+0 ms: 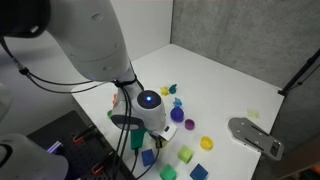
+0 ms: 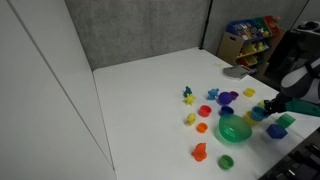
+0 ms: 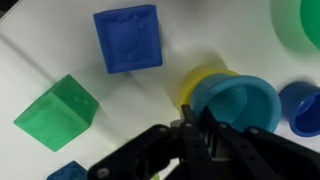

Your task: Put the small, blue bowl in the yellow bowl

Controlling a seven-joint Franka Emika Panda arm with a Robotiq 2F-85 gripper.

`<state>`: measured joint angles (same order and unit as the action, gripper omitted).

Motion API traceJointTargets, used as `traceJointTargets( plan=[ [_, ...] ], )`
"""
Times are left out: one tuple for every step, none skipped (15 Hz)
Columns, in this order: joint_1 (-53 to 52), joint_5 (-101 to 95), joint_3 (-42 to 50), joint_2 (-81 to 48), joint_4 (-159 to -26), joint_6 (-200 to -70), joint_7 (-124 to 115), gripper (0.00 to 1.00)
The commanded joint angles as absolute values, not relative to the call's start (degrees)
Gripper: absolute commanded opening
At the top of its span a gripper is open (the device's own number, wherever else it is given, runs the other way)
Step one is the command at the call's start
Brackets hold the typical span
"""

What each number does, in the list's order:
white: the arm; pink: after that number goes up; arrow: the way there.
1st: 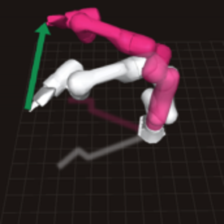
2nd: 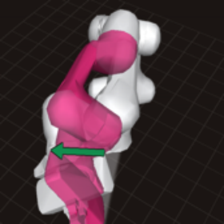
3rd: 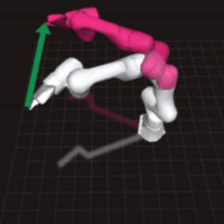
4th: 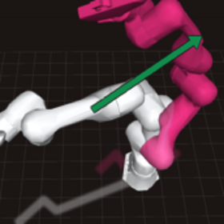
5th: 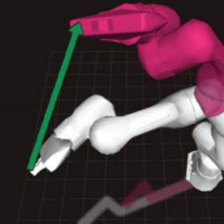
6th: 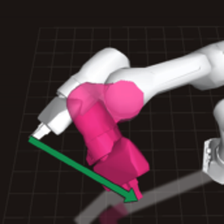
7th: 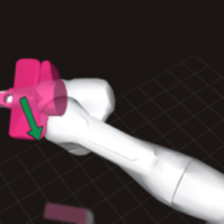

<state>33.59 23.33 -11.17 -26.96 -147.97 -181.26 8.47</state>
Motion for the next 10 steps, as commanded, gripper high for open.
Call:
traceJointTargets(
  plan=[
    [36.3, 22.7, -13.4, -29.4, -146.3, -182.7, 10.2, 0.05],
    [36.7, 22.7, -13.7, -29.4, -146.0, -182.6, 10.3, 0.05],
    [37.2, 22.7, -14.0, -29.4, -145.8, -182.4, 10.5, 0.05],
    [37.6, 22.7, -14.3, -29.4, -145.6, -182.3, 10.6, 0.05],
    [37.9, 22.7, -14.4, -29.4, -145.4, -182.1, 10.6, 0.05],
    [38.2, 22.7, -14.6, -29.6, -145.2, -182.0, 10.7, 0.05],
    [38.4, 22.7, -14.7, -29.7, -145.0, -182.0, 10.7, 0.05],
    [38.6, 22.7, -14.6, -29.7, -144.8, -181.6, 10.7, 0.05],
    [38.5, 22.6, -14.4, -29.7, -144.6, -181.2, 10.6, 0.05],
    [38.7, 22.7, -14.5, -29.5, -144.6, -180.9, 10.6, 0.05]
  ],
)
